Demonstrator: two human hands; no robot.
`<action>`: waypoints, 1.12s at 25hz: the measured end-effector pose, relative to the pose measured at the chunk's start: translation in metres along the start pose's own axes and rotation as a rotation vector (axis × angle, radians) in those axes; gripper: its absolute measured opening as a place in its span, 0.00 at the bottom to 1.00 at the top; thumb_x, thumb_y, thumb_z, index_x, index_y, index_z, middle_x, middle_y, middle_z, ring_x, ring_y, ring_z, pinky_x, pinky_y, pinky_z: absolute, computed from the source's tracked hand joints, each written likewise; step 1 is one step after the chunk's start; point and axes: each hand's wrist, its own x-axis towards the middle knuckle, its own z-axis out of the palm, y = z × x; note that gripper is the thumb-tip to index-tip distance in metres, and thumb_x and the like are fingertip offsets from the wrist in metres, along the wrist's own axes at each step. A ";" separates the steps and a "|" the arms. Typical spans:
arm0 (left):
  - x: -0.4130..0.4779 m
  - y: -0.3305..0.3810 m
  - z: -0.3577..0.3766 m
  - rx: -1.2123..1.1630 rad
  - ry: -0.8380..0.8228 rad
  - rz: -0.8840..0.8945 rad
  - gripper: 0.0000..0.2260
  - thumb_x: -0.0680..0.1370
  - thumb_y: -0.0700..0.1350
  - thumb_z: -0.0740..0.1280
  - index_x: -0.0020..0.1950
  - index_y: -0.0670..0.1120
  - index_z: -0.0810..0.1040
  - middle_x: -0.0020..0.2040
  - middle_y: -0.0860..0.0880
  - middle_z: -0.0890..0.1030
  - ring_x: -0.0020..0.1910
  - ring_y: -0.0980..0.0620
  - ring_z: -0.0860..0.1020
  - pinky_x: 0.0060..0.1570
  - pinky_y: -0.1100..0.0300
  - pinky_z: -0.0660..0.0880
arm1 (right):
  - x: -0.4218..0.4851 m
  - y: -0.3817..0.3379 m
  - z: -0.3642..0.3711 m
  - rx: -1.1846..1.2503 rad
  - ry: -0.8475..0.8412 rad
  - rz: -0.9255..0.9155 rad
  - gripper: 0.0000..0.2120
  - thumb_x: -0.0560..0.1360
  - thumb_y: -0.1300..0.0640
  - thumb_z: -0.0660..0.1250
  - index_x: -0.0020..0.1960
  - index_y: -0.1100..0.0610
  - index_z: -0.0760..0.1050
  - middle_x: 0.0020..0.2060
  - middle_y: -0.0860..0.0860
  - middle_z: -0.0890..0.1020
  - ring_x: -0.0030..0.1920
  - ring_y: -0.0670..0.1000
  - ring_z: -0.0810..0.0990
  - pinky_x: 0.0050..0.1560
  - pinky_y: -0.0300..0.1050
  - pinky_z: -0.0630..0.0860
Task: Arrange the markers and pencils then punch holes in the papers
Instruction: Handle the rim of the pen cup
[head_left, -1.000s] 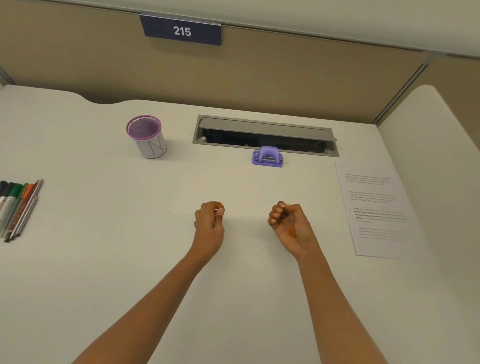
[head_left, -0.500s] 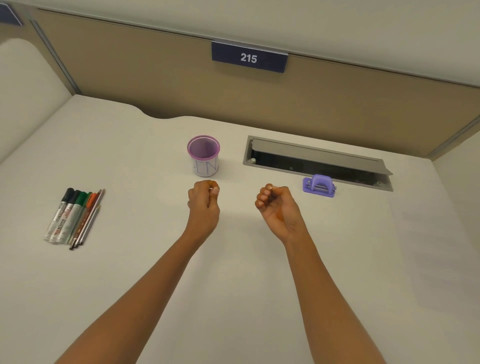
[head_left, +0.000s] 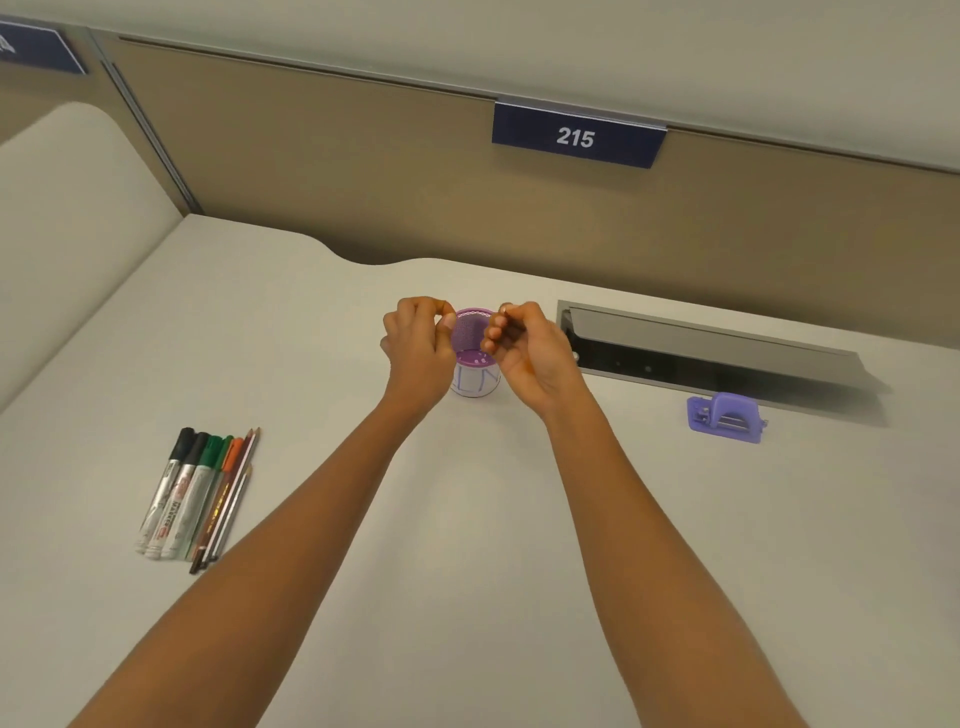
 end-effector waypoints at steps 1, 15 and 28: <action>0.009 -0.002 0.001 0.023 -0.002 0.004 0.09 0.81 0.42 0.57 0.54 0.43 0.75 0.61 0.44 0.73 0.62 0.45 0.67 0.57 0.55 0.61 | 0.008 -0.004 0.004 -0.163 0.041 -0.034 0.10 0.80 0.62 0.58 0.41 0.60 0.74 0.34 0.54 0.75 0.35 0.48 0.73 0.41 0.43 0.75; 0.041 -0.029 0.011 0.088 -0.079 -0.068 0.10 0.78 0.47 0.65 0.55 0.46 0.81 0.62 0.46 0.73 0.65 0.48 0.67 0.61 0.52 0.64 | 0.048 -0.021 0.018 -1.592 -0.056 -0.190 0.12 0.79 0.59 0.64 0.59 0.62 0.78 0.55 0.58 0.81 0.52 0.52 0.76 0.44 0.42 0.73; 0.036 -0.022 0.001 0.145 -0.076 -0.001 0.11 0.73 0.53 0.71 0.54 0.51 0.82 0.62 0.48 0.73 0.66 0.50 0.67 0.62 0.50 0.65 | 0.045 -0.021 0.023 -1.702 0.044 -0.274 0.13 0.73 0.57 0.71 0.56 0.61 0.79 0.52 0.57 0.83 0.46 0.50 0.77 0.43 0.41 0.75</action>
